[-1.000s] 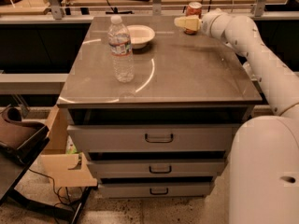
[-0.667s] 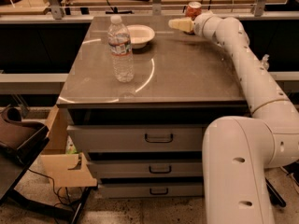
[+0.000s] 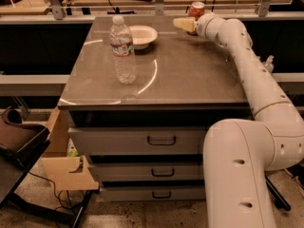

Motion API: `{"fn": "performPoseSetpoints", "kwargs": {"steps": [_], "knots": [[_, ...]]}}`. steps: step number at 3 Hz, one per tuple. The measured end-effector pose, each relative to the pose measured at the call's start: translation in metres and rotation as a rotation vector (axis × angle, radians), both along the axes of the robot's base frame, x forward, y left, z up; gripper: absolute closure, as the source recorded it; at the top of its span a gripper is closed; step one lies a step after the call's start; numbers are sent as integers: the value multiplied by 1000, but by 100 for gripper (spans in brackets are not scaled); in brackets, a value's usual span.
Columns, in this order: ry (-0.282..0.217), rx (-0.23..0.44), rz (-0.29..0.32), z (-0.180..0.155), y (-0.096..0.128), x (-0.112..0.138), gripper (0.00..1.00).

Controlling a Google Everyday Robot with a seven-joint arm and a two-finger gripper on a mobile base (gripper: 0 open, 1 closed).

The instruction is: Move coke can near water bottle

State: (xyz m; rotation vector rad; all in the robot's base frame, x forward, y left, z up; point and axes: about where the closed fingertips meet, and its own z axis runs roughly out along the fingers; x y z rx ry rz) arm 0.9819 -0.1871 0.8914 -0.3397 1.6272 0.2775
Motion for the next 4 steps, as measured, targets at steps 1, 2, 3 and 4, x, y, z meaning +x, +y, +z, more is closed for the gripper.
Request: {"fn": "performPoseSetpoints", "kwargs": {"steps": [1,2,3,4], "knots": [[2,0,4,-2,3,1,40],[4,0,7,-3,6,1,63],[6,0,10,-5,9,2,87],[8,1,13,-6,12,3,100]]}}
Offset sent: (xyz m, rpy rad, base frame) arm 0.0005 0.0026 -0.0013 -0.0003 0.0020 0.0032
